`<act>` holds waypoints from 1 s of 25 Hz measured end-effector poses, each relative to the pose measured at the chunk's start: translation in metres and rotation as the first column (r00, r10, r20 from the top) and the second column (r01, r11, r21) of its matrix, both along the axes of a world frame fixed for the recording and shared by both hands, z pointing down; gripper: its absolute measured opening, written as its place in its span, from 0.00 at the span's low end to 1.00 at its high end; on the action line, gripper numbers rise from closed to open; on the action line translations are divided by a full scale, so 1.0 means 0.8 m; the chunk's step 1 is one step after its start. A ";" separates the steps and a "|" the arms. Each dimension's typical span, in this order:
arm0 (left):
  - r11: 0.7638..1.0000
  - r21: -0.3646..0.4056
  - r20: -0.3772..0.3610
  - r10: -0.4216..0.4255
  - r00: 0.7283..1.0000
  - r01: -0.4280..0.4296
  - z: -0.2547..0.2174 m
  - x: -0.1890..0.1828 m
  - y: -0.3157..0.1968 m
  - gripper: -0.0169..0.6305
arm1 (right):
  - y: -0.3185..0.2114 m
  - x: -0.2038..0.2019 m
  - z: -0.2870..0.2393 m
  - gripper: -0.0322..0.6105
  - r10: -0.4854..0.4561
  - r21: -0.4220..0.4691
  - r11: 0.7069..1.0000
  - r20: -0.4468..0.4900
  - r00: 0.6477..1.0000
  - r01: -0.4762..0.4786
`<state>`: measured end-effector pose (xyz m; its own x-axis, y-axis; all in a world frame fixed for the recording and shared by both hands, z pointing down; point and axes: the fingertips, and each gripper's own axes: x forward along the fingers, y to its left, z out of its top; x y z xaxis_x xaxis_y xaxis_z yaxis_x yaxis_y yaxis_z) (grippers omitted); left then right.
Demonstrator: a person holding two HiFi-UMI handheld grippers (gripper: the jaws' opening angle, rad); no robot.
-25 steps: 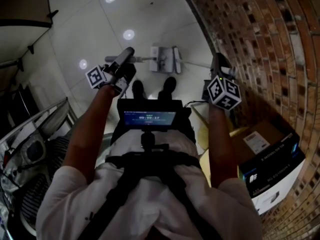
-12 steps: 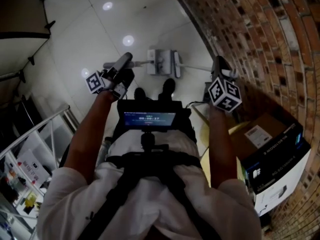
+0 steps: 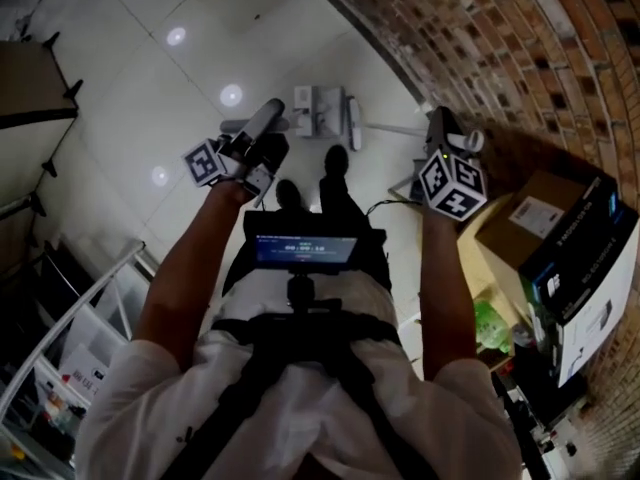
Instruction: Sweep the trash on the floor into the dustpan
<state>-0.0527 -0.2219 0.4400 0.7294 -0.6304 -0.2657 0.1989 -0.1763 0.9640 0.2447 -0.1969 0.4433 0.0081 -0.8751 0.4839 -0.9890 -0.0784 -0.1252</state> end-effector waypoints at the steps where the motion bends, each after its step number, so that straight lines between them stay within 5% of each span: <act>1: 1.000 -0.001 -0.007 0.023 1.000 -0.023 0.001 0.005 0.004 0.07 | 0.008 0.001 -0.001 0.09 0.020 0.002 1.000 -0.013 1.000 -0.020; 10: 0.986 -0.047 -0.065 0.154 0.986 -0.157 0.008 0.084 0.036 0.07 | 0.061 0.061 -0.023 0.07 0.169 0.028 0.986 -0.120 0.978 -0.167; 17: 0.980 -0.086 0.006 0.181 0.984 -0.180 0.040 0.142 0.057 0.07 | 0.078 0.077 0.003 0.07 0.206 0.001 0.978 -0.073 0.976 -0.207; 21: 0.985 -0.111 0.029 0.140 0.990 -0.136 0.055 0.140 0.072 0.06 | 0.098 0.025 0.050 0.09 0.158 -0.065 0.985 -0.043 0.986 -0.161; 25: 0.982 -0.122 0.035 0.152 0.988 -0.146 0.064 0.136 0.087 0.06 | 0.102 -0.059 0.062 0.21 -0.054 -0.074 0.996 0.049 0.997 0.058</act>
<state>0.0563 -0.1521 0.4911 0.8268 -0.5390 -0.1606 0.1708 -0.0313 0.9848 0.1976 -0.1149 0.4929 -0.0640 -0.8344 0.5474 -0.9853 -0.0342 -0.1673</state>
